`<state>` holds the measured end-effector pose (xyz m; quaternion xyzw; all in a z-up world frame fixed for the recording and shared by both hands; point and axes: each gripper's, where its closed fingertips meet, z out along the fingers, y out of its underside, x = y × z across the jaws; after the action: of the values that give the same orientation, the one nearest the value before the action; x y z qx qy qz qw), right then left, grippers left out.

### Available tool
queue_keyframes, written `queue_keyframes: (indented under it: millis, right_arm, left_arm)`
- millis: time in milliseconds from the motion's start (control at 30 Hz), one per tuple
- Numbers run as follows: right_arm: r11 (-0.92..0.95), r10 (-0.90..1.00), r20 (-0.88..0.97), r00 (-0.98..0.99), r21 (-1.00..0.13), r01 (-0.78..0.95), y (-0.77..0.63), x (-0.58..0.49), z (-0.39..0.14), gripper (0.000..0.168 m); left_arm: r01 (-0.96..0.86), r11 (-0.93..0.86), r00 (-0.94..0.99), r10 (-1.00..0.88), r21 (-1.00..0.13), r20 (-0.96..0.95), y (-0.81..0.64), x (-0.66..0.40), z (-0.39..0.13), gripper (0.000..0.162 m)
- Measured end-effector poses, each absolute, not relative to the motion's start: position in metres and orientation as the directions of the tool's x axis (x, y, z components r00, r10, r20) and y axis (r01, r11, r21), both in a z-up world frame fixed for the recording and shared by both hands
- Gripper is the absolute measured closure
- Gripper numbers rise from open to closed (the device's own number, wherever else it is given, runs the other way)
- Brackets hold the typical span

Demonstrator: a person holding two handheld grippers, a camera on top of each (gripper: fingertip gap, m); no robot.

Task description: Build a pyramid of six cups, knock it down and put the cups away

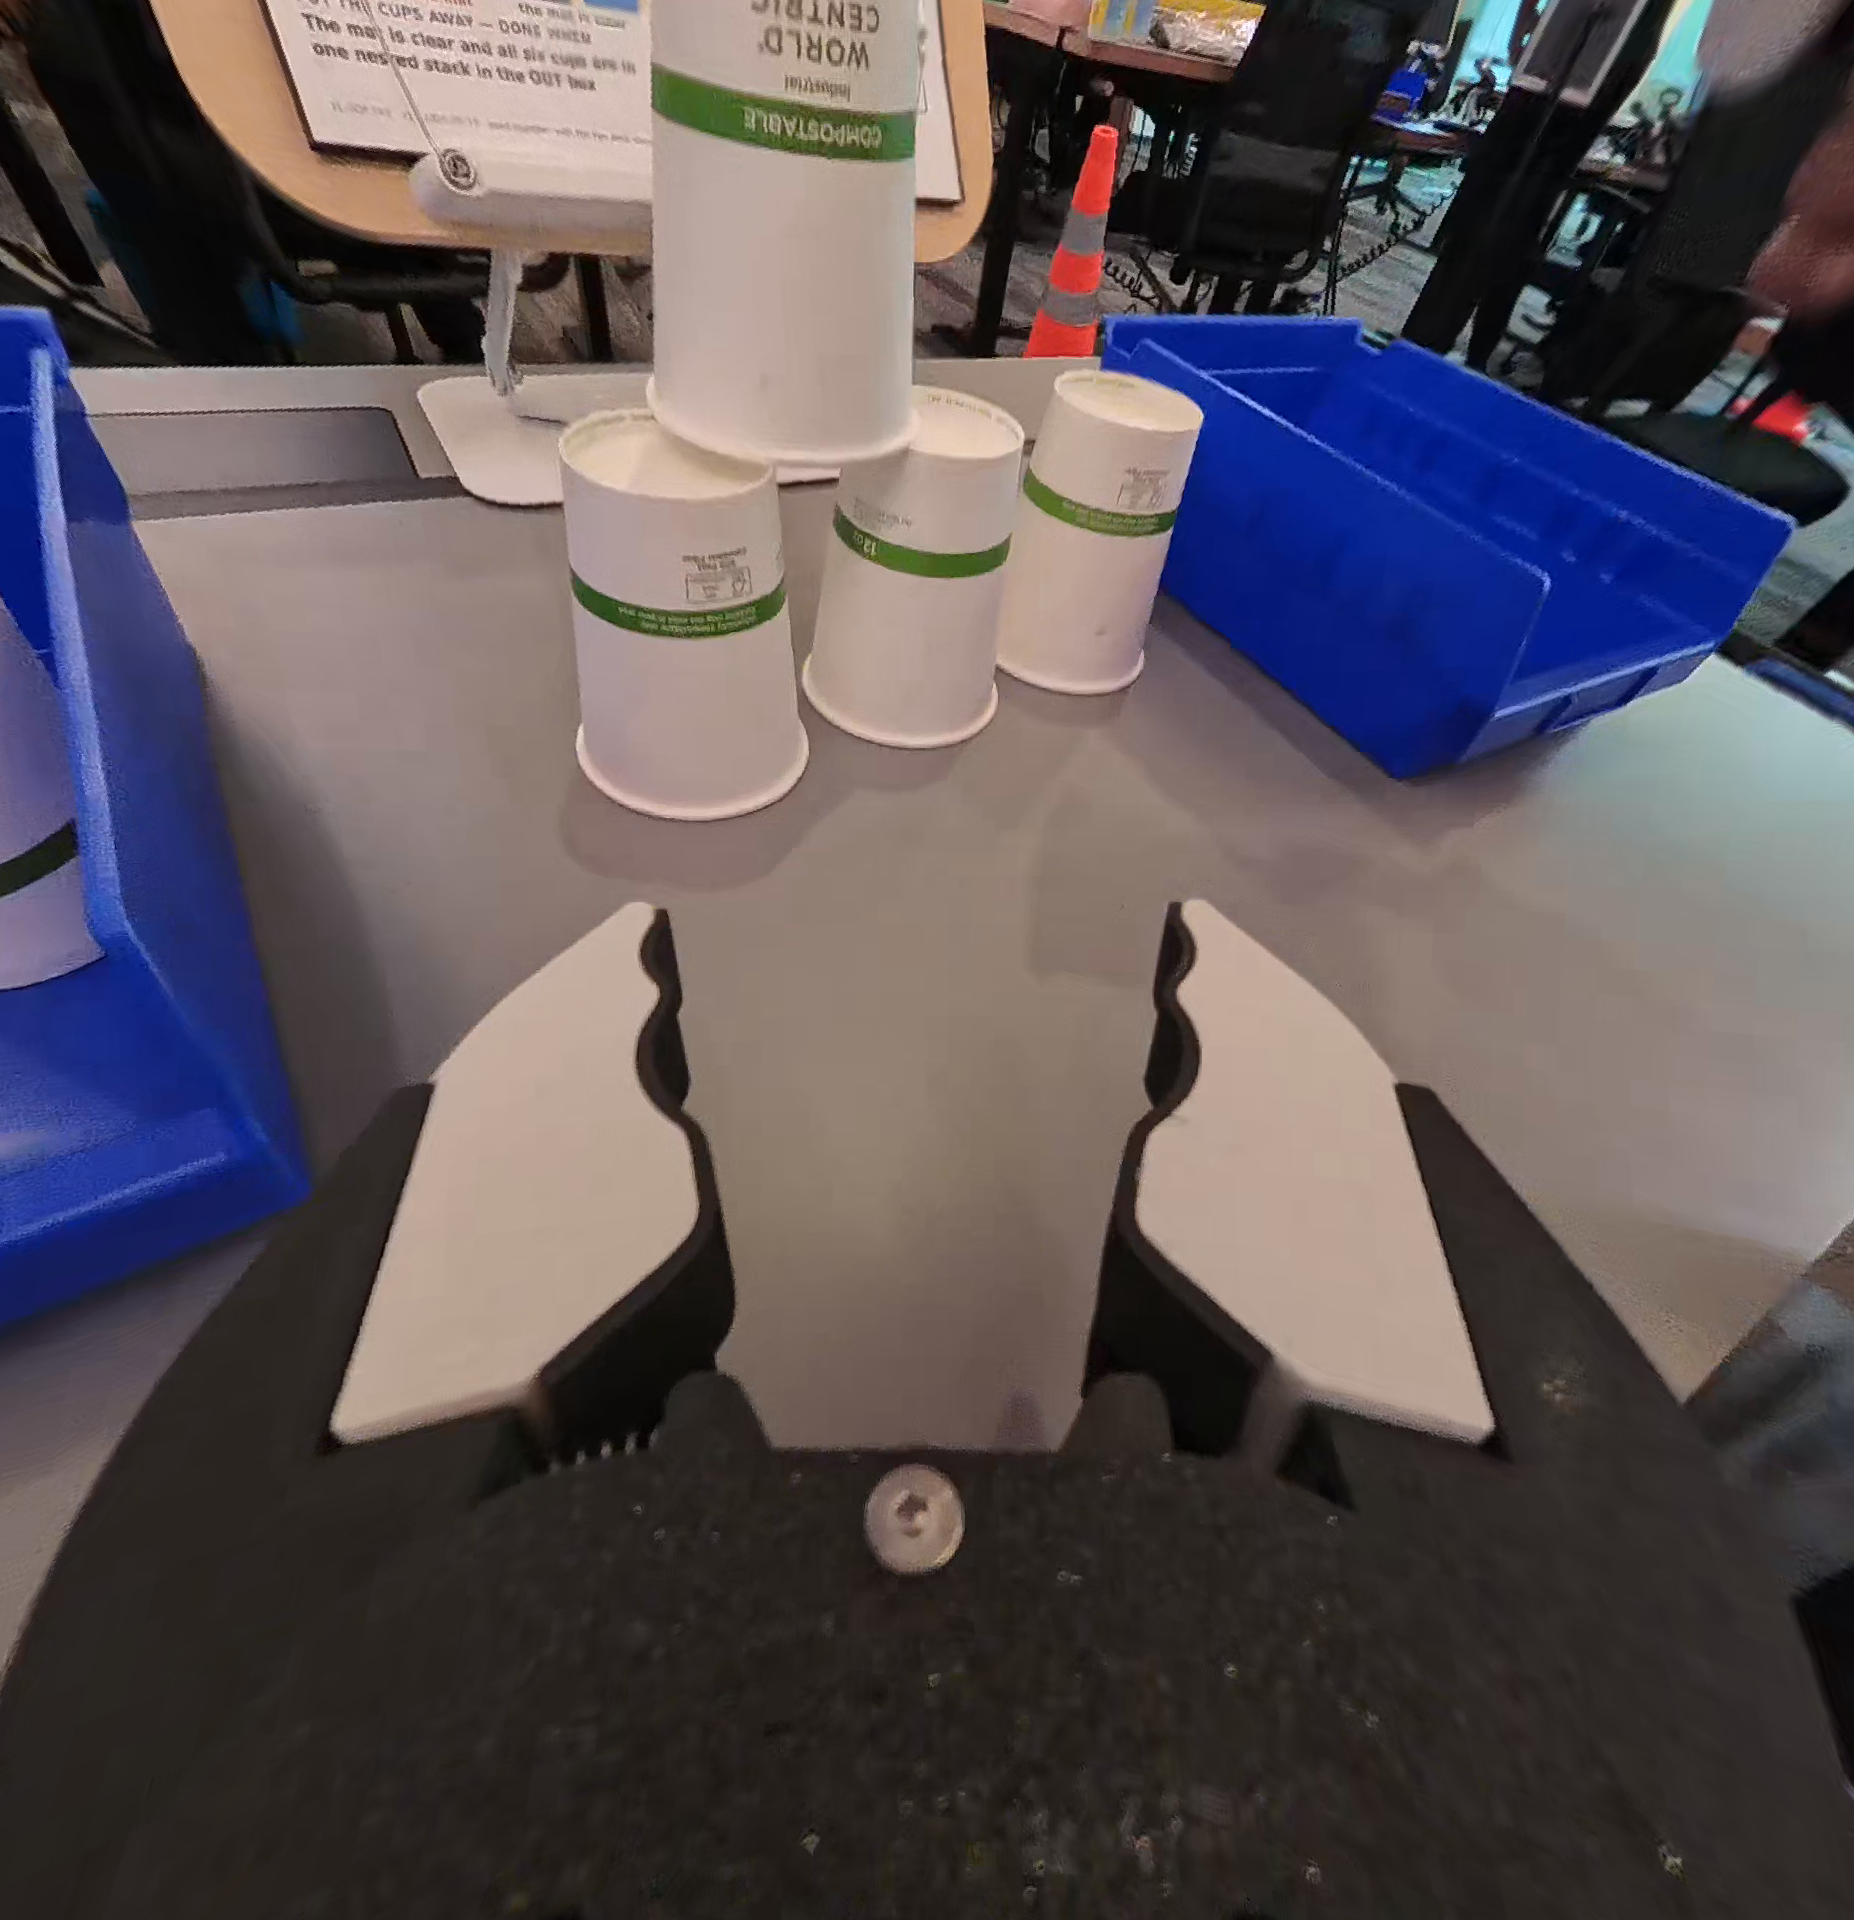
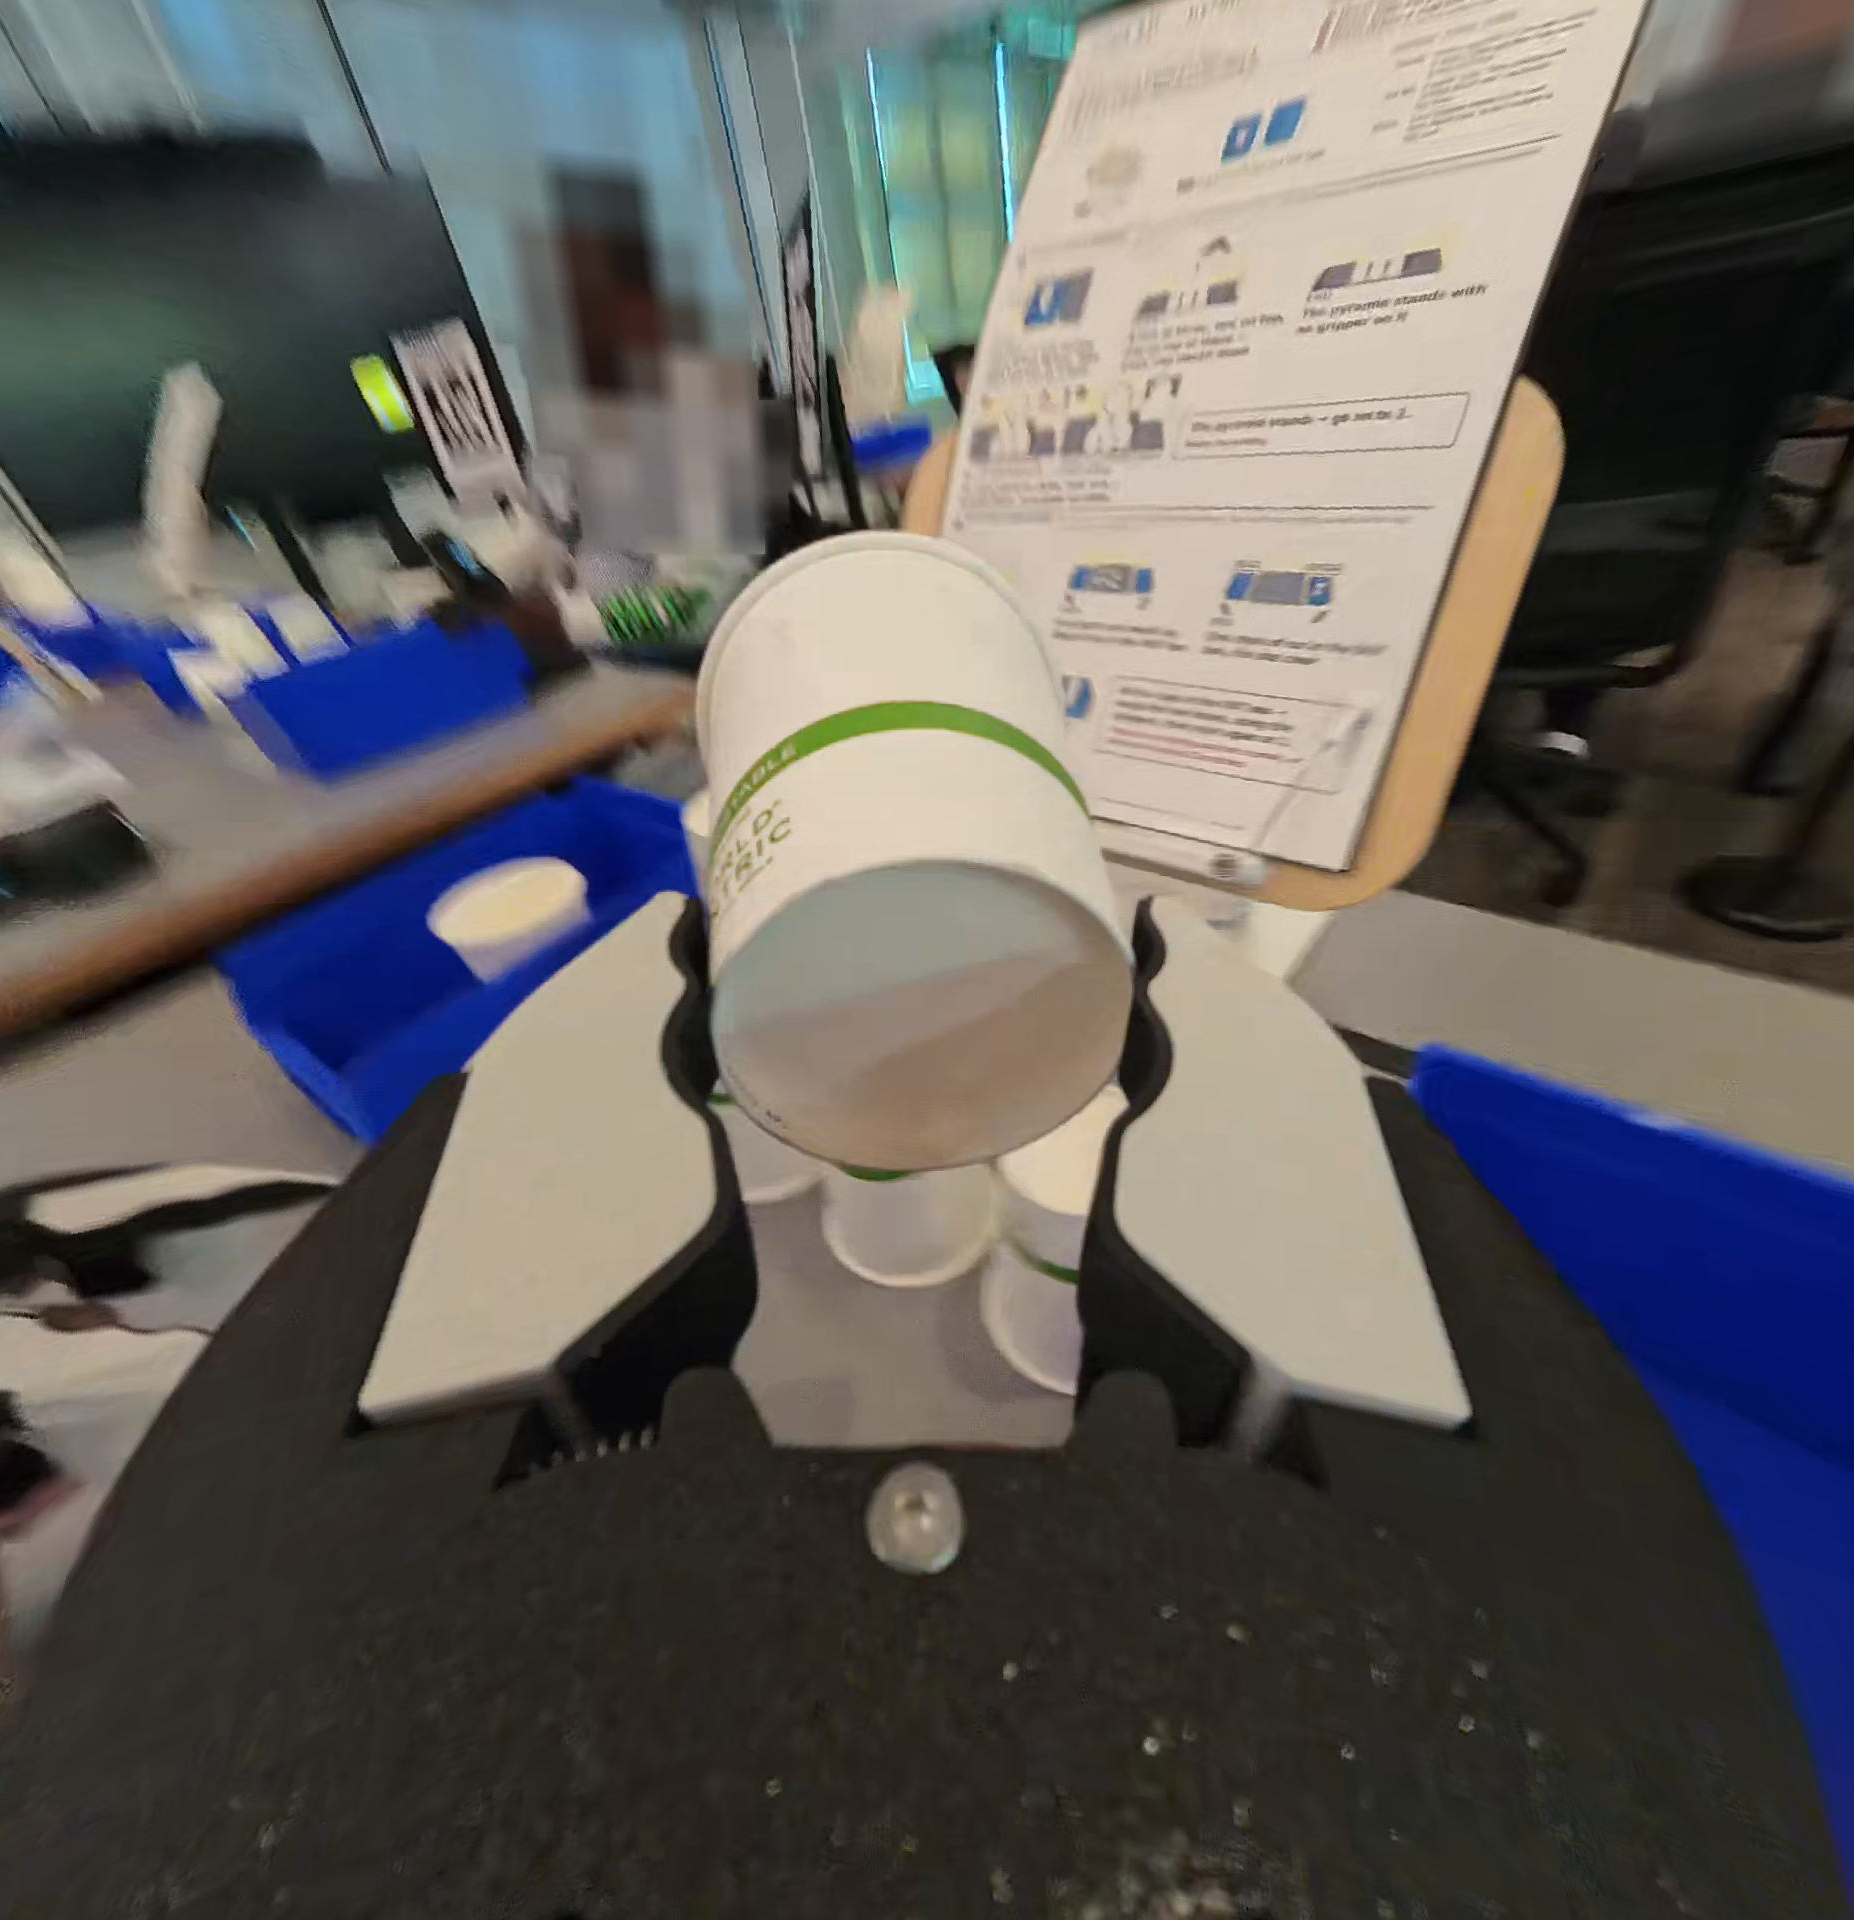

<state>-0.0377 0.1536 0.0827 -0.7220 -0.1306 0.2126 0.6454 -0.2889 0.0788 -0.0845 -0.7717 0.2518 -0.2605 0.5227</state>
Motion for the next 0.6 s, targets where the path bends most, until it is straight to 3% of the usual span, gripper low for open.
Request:
queue_keyframes:
  millis: [133, 300, 533, 600]
  right_arm:
    - [-0.335, 0.471, 0.118, 0.874, -0.893, 0.3, 0.197, -0.033, 0.095, 0.092]
    - [-0.533, 0.657, 0.222, 0.721, -0.54, 0.652, 0.234, -0.049, 0.068, 0.092]
    - [-0.525, 0.826, 0.174, 0.537, -0.112, 0.844, 0.247, -0.064, 0.017, 0.092]
    - [-0.511, 0.844, 0.149, 0.515, -0.063, 0.857, 0.247, -0.07, 0.008, 0.092]
  left_arm:
    - [-0.173, -0.346, 0.704, -0.698, -0.922, 0.13, 0.076, -0.277, -0.104, 0.078]
    - [-0.253, -0.338, 0.686, -0.724, -0.906, 0.079, 0.074, -0.271, -0.119, 0.08]
    - [-0.266, -0.322, 0.686, -0.726, -0.909, 0.057, 0.077, -0.275, -0.117, 0.081]
    - [-0.257, -0.328, 0.686, -0.724, -0.909, 0.067, 0.077, -0.277, -0.116, 0.081]
